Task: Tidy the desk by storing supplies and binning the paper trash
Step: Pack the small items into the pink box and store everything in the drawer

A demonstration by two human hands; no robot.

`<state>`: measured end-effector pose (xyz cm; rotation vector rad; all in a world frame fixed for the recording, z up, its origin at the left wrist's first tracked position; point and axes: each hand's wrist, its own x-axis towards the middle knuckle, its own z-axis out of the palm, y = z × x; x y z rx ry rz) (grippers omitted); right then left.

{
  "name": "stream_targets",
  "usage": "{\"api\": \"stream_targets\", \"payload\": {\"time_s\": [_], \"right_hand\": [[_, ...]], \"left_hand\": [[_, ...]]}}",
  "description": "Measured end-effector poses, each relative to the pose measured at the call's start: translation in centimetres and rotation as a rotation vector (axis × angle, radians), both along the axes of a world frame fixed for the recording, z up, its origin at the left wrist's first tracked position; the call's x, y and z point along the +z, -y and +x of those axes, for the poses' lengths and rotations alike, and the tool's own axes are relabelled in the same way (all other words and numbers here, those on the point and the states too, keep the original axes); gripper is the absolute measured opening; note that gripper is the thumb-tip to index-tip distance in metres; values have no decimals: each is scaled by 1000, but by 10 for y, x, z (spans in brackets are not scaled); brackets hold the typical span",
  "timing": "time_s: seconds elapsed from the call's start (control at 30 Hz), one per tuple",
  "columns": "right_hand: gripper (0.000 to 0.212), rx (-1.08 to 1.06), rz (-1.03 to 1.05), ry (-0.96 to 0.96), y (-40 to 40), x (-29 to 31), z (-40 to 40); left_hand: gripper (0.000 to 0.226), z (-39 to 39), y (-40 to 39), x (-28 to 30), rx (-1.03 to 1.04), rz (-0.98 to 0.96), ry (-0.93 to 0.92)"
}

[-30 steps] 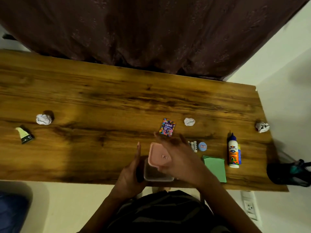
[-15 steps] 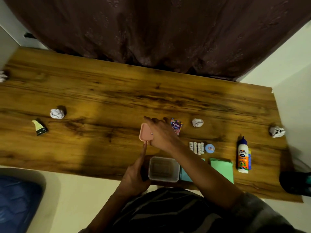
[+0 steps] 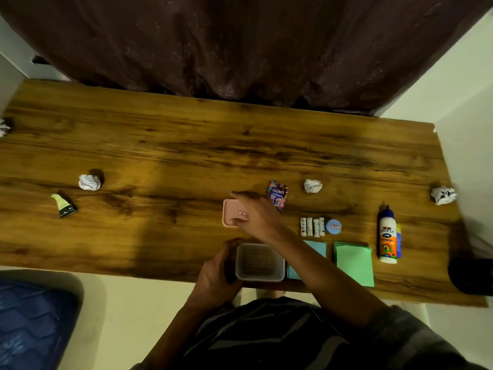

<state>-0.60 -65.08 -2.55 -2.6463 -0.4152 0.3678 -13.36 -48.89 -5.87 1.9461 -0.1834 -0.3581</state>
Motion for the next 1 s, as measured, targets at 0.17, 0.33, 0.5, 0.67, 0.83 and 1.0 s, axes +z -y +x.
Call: {"api": "stream_targets", "payload": {"time_s": [0.17, 0.33, 0.5, 0.67, 0.83, 1.0], "right_hand": [[35, -170, 92, 49, 42, 8, -10], [39, -364, 19, -40, 109, 12, -25], [60, -349, 4, -97, 153, 14, -42], [60, -276, -40, -142, 156, 13, -46], [67, -207, -115, -184, 151, 13, -39], [72, -122, -233, -175, 148, 12, -32]], "left_hand": [[74, 3, -1, -1, 2, 37, -16], [76, 5, 2, 2, -11, 58, -23], [77, 10, 14, 4, -8, 29, -27], [76, 11, 22, 4, 9, 16, -29], [75, 10, 25, 1, 42, -16, -56], [75, 10, 26, 2, 38, -22, -45]]}}
